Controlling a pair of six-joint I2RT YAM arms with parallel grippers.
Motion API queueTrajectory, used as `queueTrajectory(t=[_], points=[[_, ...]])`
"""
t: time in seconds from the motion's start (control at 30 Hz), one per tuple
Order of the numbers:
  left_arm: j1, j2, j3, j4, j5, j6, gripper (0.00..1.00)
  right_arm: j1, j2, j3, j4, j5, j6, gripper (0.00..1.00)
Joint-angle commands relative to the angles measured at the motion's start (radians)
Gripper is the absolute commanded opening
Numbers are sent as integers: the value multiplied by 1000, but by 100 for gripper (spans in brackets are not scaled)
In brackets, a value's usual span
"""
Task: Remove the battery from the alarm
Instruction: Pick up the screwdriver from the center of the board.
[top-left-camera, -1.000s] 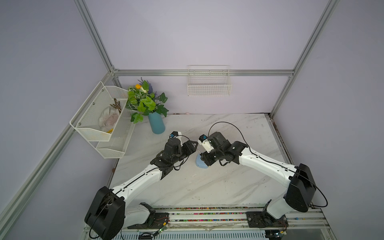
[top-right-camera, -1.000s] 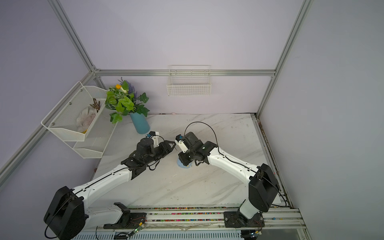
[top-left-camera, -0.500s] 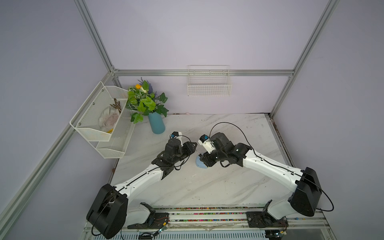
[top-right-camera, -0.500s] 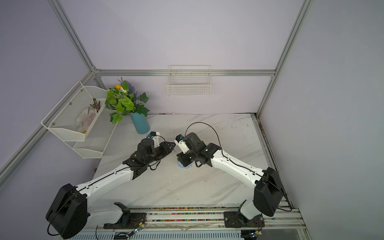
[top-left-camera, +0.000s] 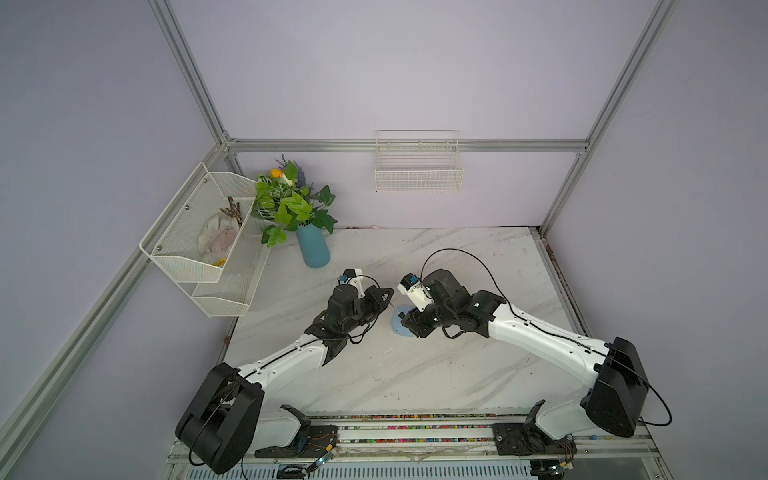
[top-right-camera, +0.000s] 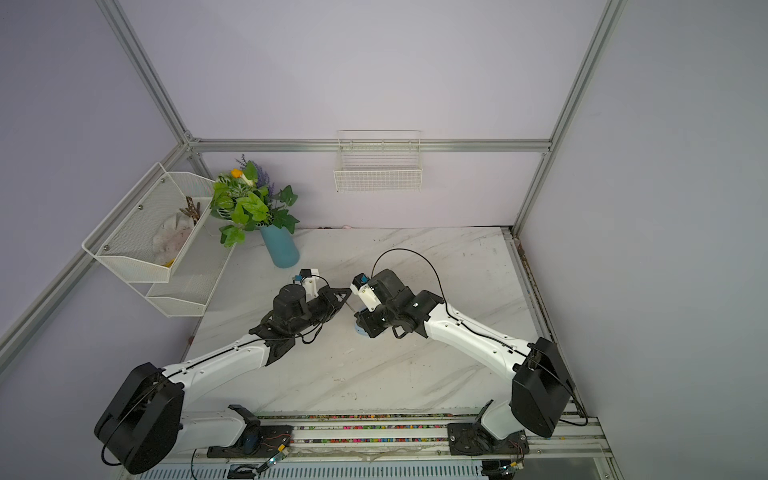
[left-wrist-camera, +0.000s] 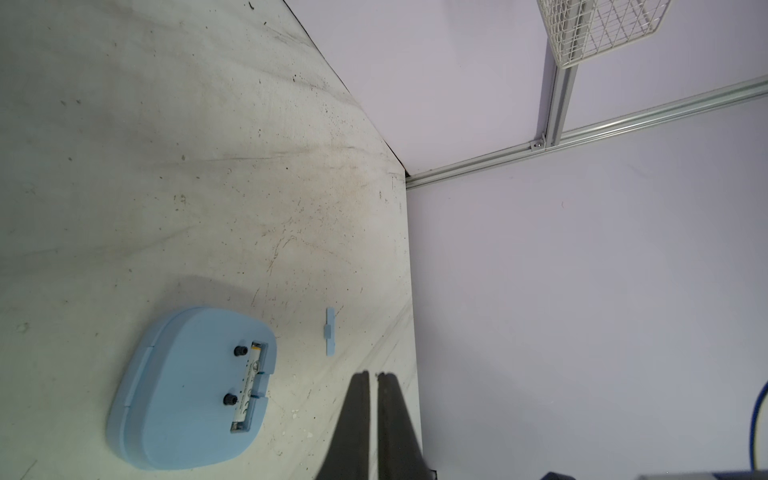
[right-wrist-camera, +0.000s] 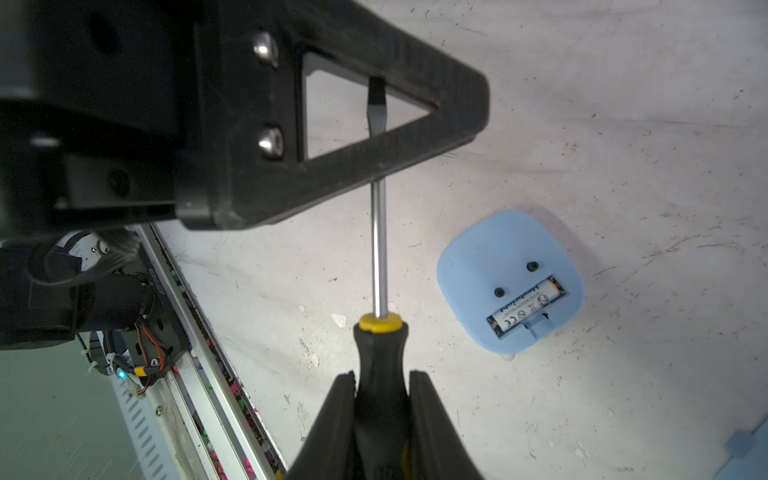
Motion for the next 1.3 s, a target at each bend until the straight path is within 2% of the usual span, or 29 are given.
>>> queueTrajectory(t=[0.0,0.07,0.1,0.27,0.4,0.87,1.13,1.27], points=[[47,68,-137,157,-11,-106,0,-38,-122,-45,107,-6,69,42],[56,114,-190,289,-21,-171,0,-87,-167,-92,154,-47,125,50],[57,142,-209,350,-29,-193,0,-105,-183,-117,182,-66,154,52],[56,289,-263,690,-64,-318,0,-150,-230,-287,431,-140,393,55],[57,379,-262,868,-89,-382,0,-149,-171,-346,565,-222,516,56],[53,357,-265,905,-132,-389,0,-147,-35,-374,748,-262,698,59],[50,335,-262,908,-141,-389,0,-144,-4,-381,747,-230,723,59],[51,338,-260,904,-144,-391,0,-142,4,-397,801,-257,754,59]])
